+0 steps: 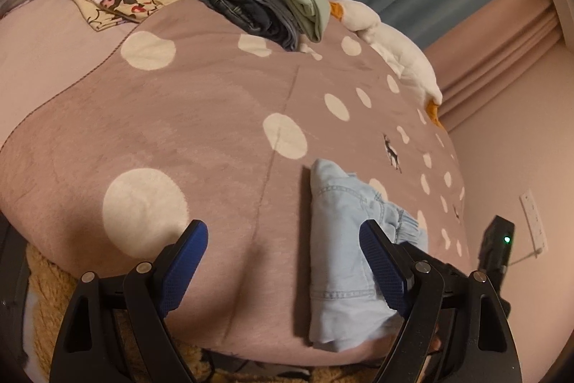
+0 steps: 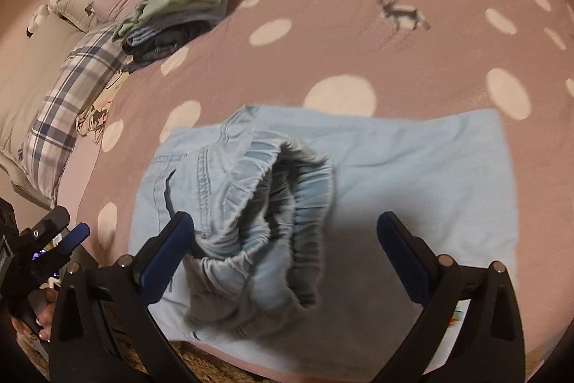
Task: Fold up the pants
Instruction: 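Fold the waistband over the folded hems with the left gripper and release, then grasp the waistband end with the right gripper while the left gripper pins the pants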
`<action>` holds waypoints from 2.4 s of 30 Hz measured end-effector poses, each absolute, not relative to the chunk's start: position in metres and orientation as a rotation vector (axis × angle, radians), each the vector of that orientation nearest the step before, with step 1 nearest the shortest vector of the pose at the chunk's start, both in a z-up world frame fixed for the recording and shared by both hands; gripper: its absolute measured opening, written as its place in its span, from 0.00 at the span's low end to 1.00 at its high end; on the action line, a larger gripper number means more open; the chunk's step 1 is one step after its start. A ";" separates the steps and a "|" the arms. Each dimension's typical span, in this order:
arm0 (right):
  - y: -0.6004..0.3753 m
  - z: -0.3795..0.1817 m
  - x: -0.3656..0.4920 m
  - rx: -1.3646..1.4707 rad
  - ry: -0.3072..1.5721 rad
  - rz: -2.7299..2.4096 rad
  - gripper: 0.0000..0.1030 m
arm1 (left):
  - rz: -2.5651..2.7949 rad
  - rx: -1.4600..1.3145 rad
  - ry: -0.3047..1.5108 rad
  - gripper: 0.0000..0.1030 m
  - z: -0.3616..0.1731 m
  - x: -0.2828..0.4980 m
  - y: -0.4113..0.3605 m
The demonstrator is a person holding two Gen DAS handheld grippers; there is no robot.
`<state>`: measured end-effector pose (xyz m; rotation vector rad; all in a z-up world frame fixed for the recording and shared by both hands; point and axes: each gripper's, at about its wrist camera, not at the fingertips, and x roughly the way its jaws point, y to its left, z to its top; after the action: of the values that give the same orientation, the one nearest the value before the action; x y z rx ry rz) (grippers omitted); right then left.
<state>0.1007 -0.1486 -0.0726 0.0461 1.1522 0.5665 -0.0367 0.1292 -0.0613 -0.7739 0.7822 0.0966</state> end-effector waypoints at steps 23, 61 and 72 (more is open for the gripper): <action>-0.129 -0.081 0.101 0.076 1.173 0.663 0.33 | 0.082 -0.786 0.814 0.83 -0.070 -0.032 0.131; -0.293 -0.072 0.125 0.089 1.094 0.324 0.85 | -0.136 -0.590 1.051 0.83 -0.111 0.063 0.015; -0.282 -0.107 0.127 0.239 1.166 0.476 0.59 | -0.263 -0.706 1.068 0.42 -0.127 0.077 0.001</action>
<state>0.1272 -0.2817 -0.1066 0.2392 1.1656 0.4757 0.0774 0.0010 -0.1271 -0.7060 1.0680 -0.2634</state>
